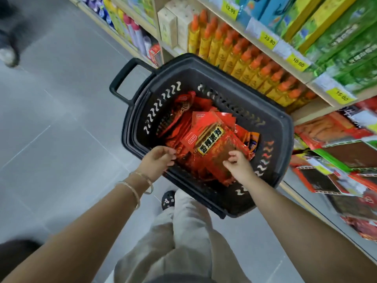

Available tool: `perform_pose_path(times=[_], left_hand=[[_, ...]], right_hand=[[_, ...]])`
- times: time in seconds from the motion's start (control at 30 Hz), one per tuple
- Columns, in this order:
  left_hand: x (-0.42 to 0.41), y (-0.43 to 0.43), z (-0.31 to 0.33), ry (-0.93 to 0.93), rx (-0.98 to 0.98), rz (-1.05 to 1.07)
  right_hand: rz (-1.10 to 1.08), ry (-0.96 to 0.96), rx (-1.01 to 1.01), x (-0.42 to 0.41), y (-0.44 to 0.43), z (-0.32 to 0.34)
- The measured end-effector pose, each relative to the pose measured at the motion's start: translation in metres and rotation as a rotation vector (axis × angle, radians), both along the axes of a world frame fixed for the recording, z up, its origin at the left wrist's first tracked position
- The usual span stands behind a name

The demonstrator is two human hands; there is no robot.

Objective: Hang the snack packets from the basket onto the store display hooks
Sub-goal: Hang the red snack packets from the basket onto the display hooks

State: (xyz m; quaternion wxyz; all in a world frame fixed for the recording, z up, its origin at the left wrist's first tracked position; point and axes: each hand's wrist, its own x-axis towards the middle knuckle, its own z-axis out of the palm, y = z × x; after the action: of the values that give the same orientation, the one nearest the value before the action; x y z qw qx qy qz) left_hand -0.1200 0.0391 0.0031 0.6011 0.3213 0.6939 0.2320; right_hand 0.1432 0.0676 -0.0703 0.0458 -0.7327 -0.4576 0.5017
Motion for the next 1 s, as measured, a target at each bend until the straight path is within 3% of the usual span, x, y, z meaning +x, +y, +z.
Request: perform_pose_path(times=[0.23, 0.4, 0.5, 0.7, 0.83, 1.0], left_hand=[[0.013, 0.051, -0.032, 0.0, -0.095, 0.171], [0.014, 0.067, -0.044, 0.038, -0.143, 0.249], [0.018, 0.071, -0.048, 0.045, -0.2, 0.242], [0.03, 0.076, -0.058, 0.016, -0.242, 0.189], [0.034, 0.081, -0.065, 0.033, -0.281, 0.166], [0.04, 0.094, -0.059, -0.014, -0.385, -0.044]], right_hand=[[0.09, -0.237, -0.017, 0.033, 0.063, -0.072], [0.231, -0.356, -0.15, 0.039, 0.098, -0.09], [0.328, -0.412, -0.116, 0.038, 0.101, -0.091], [0.362, -0.149, -0.036, 0.042, 0.08, -0.065], [0.089, -0.034, 0.081, 0.047, 0.068, -0.03], [-0.222, 0.26, 0.052, 0.035, 0.066, 0.008]])
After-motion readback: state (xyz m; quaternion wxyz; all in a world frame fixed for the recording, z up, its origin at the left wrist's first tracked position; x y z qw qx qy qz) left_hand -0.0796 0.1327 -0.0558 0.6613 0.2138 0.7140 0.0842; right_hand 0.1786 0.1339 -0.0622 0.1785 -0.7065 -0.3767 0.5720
